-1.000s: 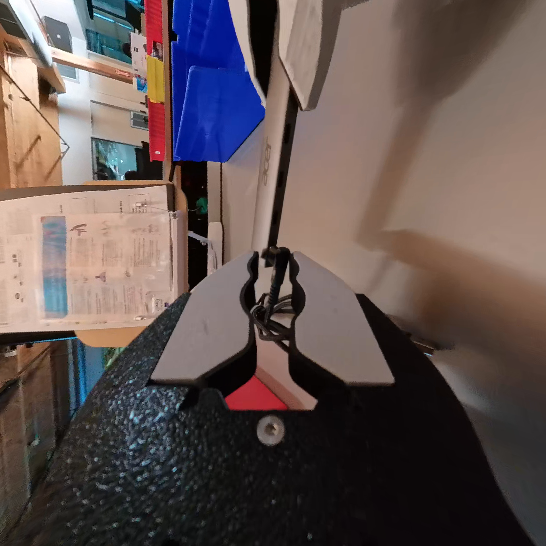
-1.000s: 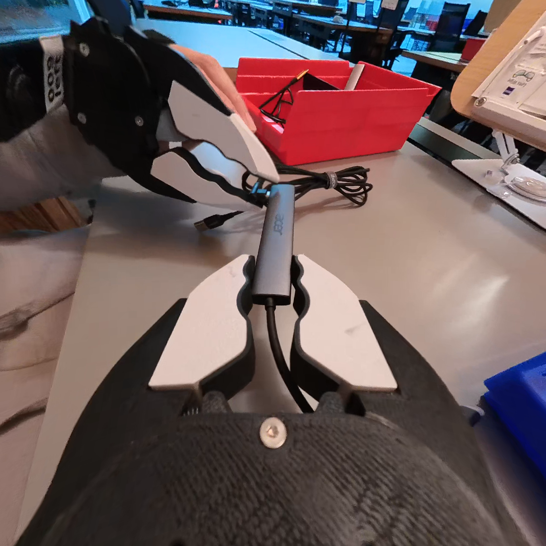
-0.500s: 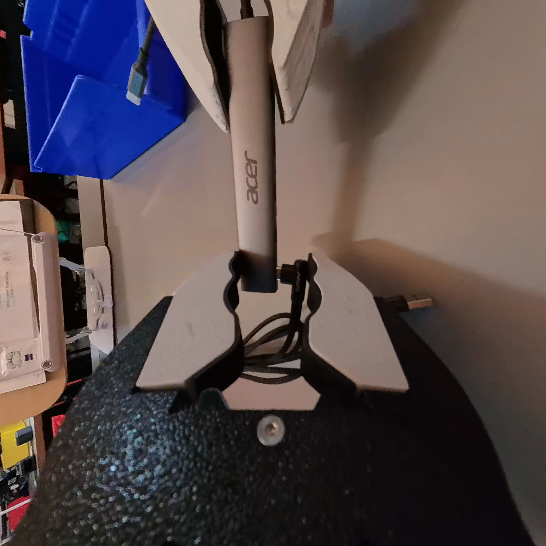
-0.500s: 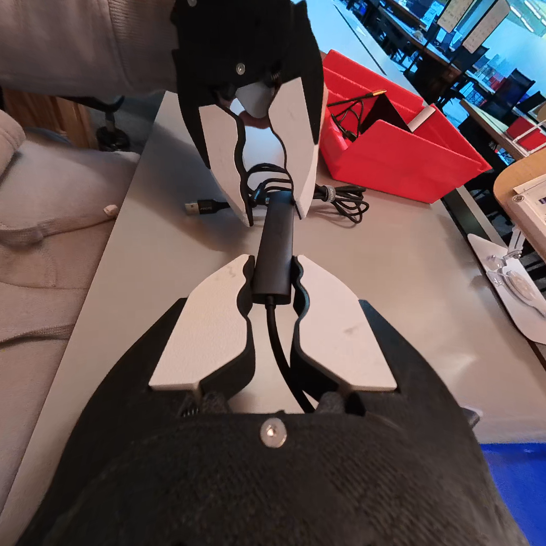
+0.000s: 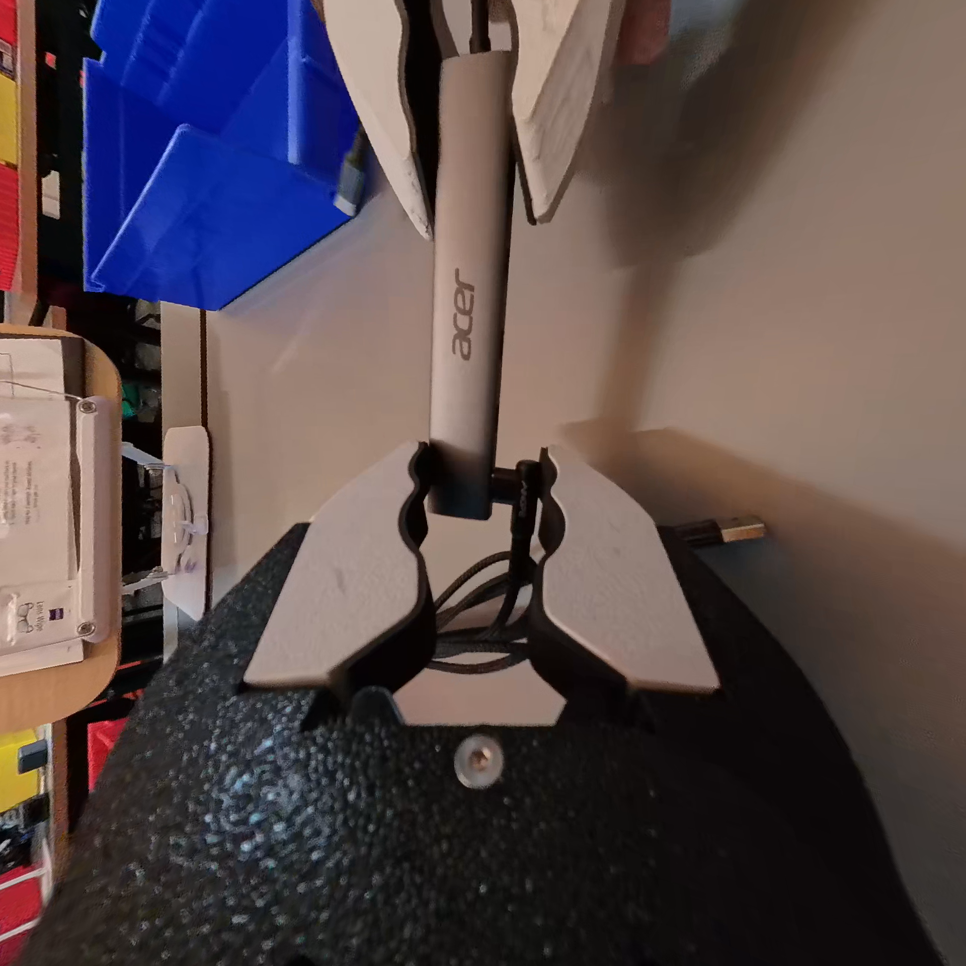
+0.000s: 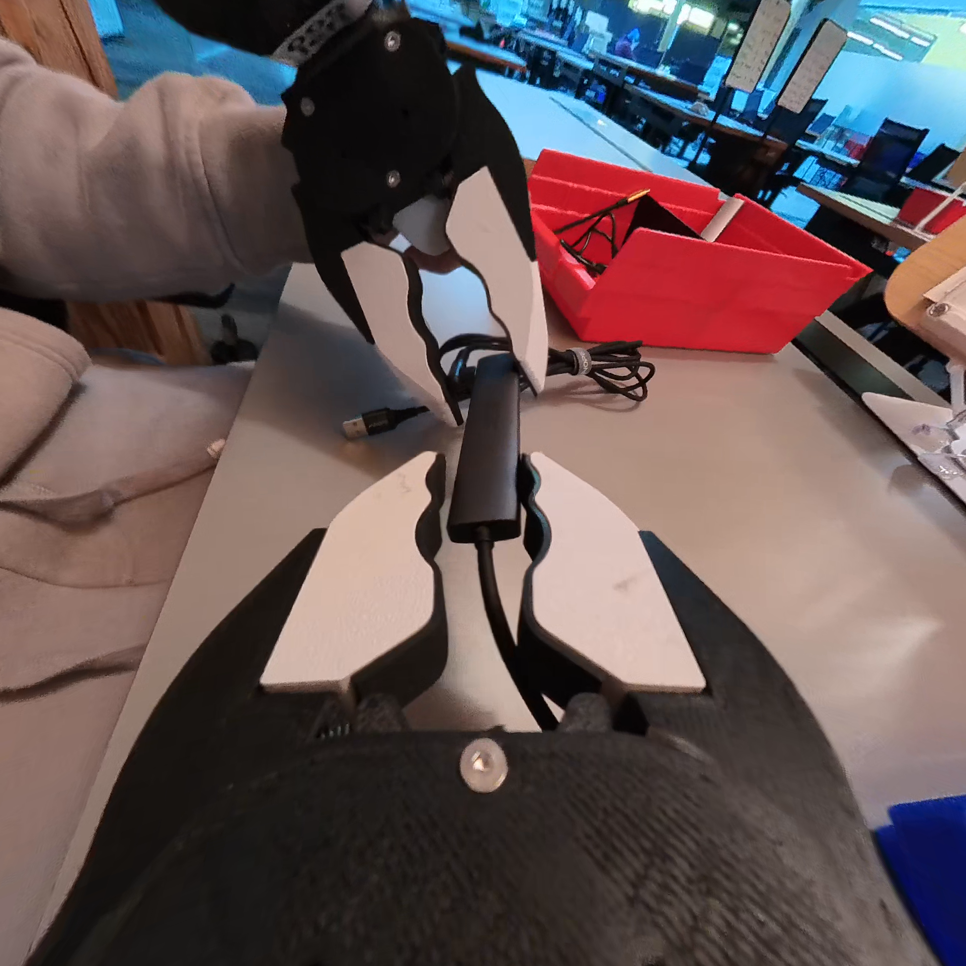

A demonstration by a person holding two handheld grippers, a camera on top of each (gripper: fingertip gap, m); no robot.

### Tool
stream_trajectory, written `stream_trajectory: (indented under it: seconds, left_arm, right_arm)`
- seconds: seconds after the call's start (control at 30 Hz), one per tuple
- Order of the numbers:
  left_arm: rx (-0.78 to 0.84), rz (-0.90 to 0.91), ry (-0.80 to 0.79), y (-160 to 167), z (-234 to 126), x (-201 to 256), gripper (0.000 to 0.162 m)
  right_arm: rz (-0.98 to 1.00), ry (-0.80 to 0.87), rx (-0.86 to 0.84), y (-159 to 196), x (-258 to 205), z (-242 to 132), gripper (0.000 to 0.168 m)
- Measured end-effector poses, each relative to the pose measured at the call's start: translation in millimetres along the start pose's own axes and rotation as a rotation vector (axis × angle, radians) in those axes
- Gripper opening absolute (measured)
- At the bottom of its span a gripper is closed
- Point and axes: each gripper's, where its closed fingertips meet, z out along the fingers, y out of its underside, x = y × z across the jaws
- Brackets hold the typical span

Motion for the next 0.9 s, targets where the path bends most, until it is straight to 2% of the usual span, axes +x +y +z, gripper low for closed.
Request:
stream_trajectory:
  seconds: [0.03,0.33,0.53,0.63,0.7,0.8,0.9]
  left_arm:
    - [0.008,-0.008,-0.005,-1.0,-0.8,-1.6,0.039]
    - [0.117,-0.084,0.013,0.0,-8.6,-6.5,0.039]
    - [0.134,-0.096,0.021,6.0,-13.6,-8.6,0.039]
    - [0.130,-0.114,-0.096,8.0,-13.0,-24.5,0.039]
    - [0.170,-0.137,-0.171,3.3,-18.3,-35.5,0.046]
    - [0.225,-0.174,-0.348,-2.0,-46.1,-65.2,0.047]
    - [0.145,-0.334,-0.461,30.1,-81.6,-95.0,0.047]
  right_arm:
    - [0.015,0.011,0.020,-2.0,1.9,0.4,0.027]
    - [0.123,0.033,0.190,-19.5,7.2,5.7,0.024]
    - [0.097,0.062,0.161,-18.2,7.4,13.9,0.024]
    - [0.125,0.136,0.174,-18.9,18.1,12.4,0.024]
    - [0.171,0.215,0.210,-20.4,32.0,7.5,0.024]
    - [0.244,0.376,0.269,-20.0,56.7,-7.2,0.024]
    - [0.318,0.479,0.314,-17.4,73.3,-20.2,0.024]
